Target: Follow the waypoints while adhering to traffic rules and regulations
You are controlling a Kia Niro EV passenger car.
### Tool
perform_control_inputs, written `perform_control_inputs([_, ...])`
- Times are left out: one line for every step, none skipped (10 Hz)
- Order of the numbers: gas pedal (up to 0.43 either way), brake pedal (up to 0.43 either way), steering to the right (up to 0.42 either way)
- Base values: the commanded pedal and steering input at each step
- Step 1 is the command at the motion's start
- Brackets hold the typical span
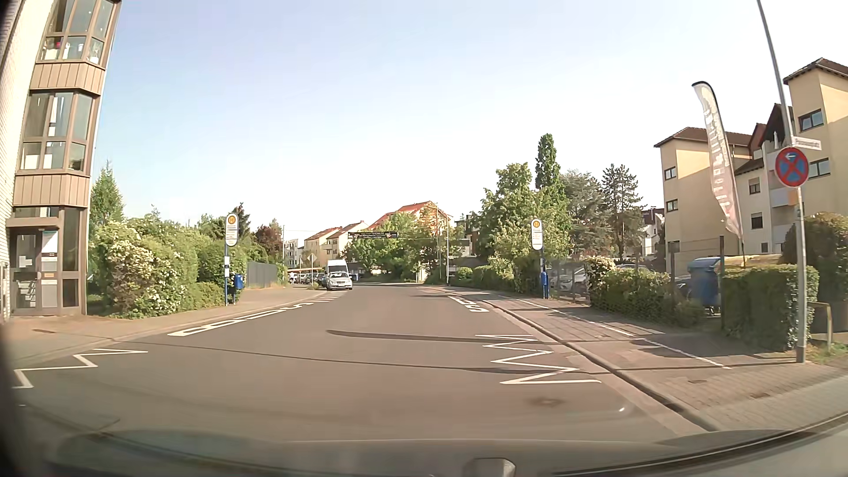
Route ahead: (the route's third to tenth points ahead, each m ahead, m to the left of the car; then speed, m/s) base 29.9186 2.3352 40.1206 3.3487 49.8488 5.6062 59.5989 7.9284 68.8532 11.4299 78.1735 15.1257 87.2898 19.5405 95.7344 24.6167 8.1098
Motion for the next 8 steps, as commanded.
perform_control_inputs([0.008, 0.012, -0.002])
perform_control_inputs([0.008, 0.012, -0.003])
perform_control_inputs([0.008, 0.012, -0.006])
perform_control_inputs([0.008, 0.012, -0.007])
perform_control_inputs([0.008, 0.012, -0.008])
perform_control_inputs([0.008, 0.012, -0.008])
perform_control_inputs([0.008, 0.012, -0.008])
perform_control_inputs([0.008, 0.012, -0.008])
